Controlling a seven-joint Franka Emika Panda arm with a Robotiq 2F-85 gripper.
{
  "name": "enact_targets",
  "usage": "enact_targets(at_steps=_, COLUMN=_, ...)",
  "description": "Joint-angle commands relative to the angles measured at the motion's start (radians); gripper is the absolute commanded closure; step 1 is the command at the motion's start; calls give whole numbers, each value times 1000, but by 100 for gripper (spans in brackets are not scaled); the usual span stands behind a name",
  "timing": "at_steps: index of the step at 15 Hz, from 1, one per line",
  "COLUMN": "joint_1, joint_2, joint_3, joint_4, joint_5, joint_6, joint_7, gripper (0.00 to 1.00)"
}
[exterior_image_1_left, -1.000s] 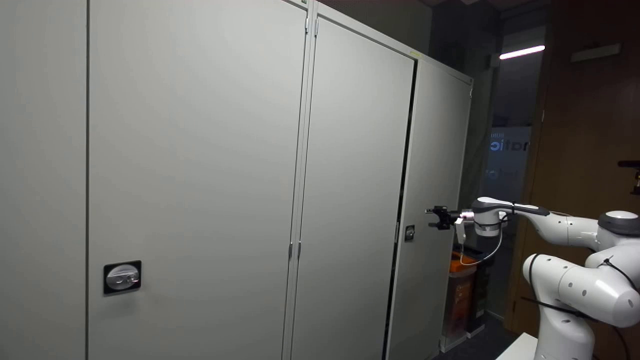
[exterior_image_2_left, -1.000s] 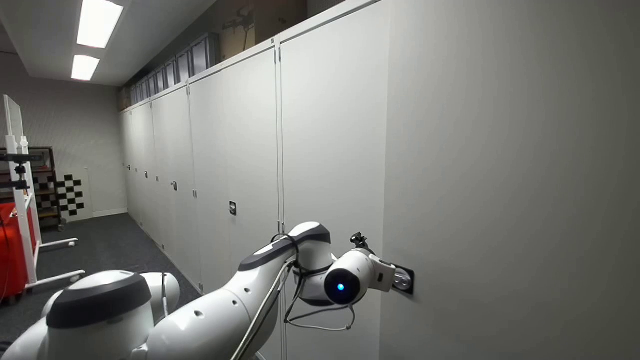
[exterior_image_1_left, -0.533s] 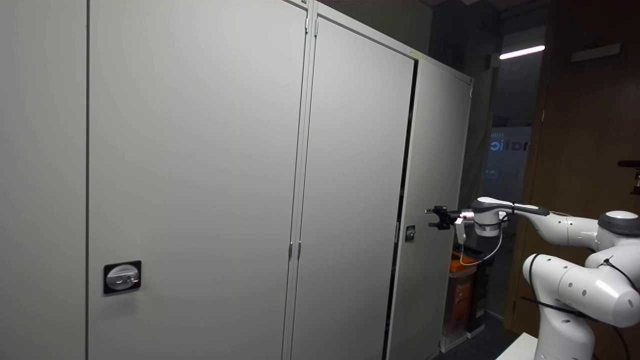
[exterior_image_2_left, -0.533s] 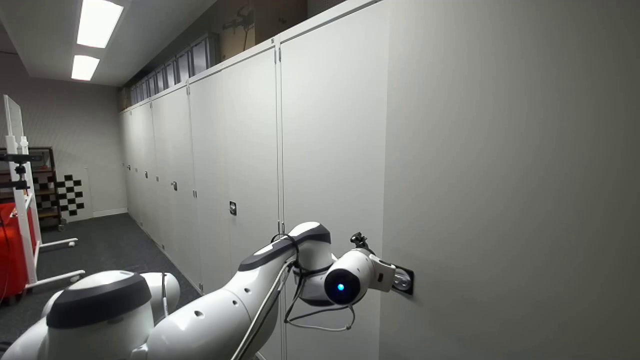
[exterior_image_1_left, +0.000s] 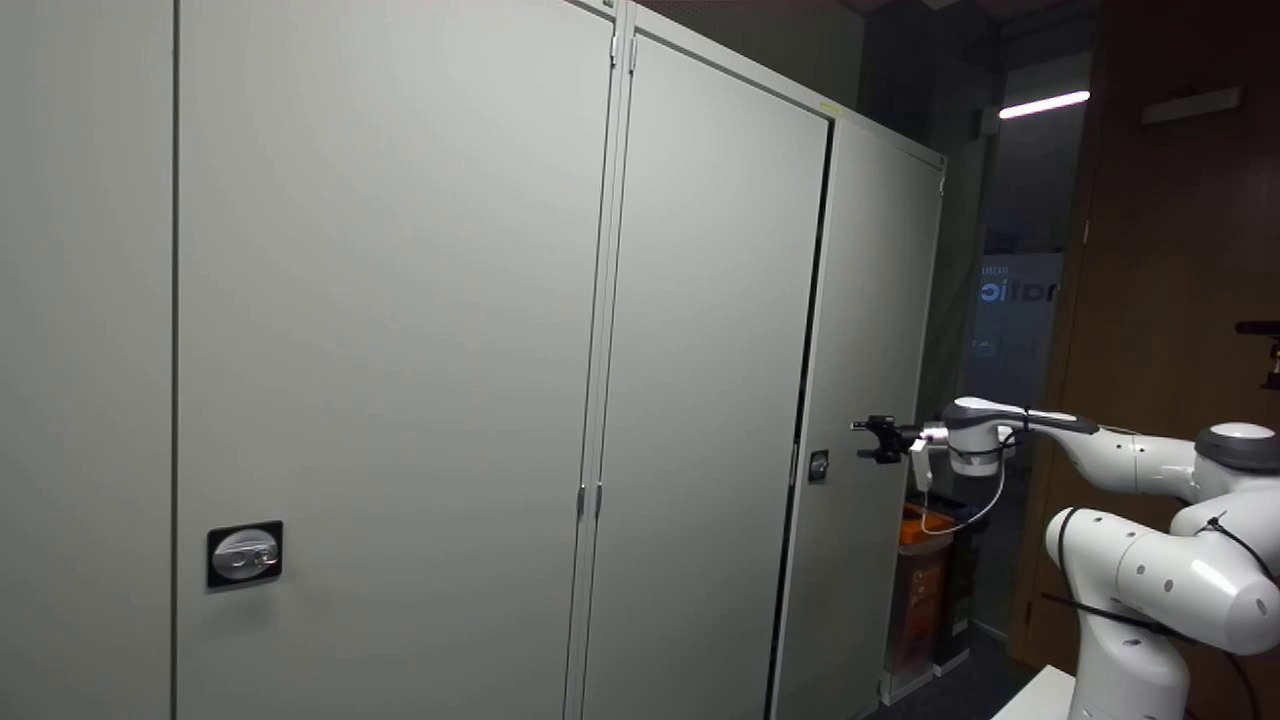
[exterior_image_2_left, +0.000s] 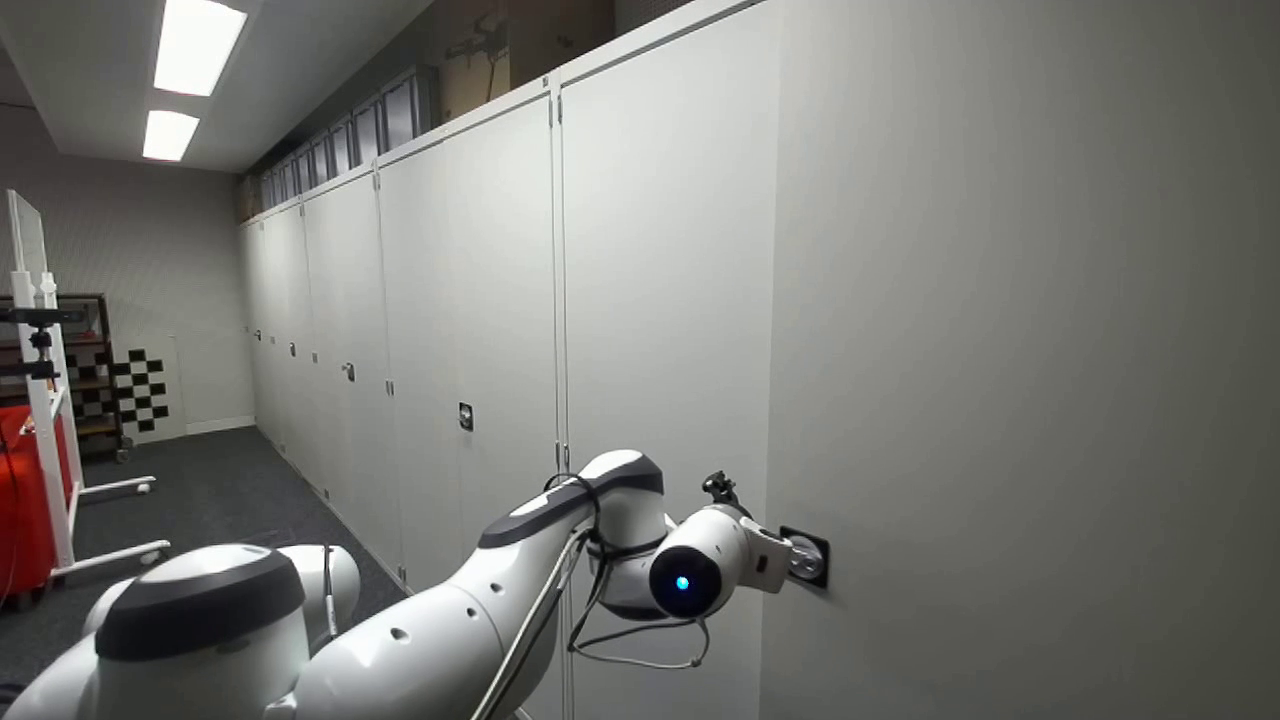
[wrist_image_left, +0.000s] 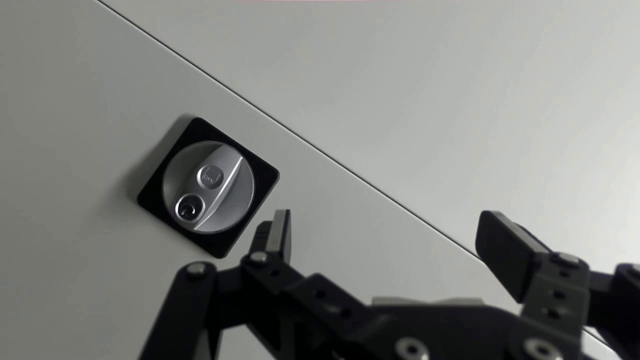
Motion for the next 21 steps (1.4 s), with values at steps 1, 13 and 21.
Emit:
enact_targets(at_steps=1, joint_1=19, joint_2=-9, joint_3=-14, joint_4=-14, joint_5=3, joint_6=80, joint_7=27, gripper=0)
enact_targets(at_steps=13, joint_1=164, joint_2=-94, joint_3=-70, joint_4=35, joint_5=10, joint_6=483, joint_7=225, gripper=0)
enact_targets(at_steps=21, joint_1=170, joint_2=-154, joint_3=-71, joint_4=85, joint_5=49, joint_6=479, joint_7=337, gripper=0)
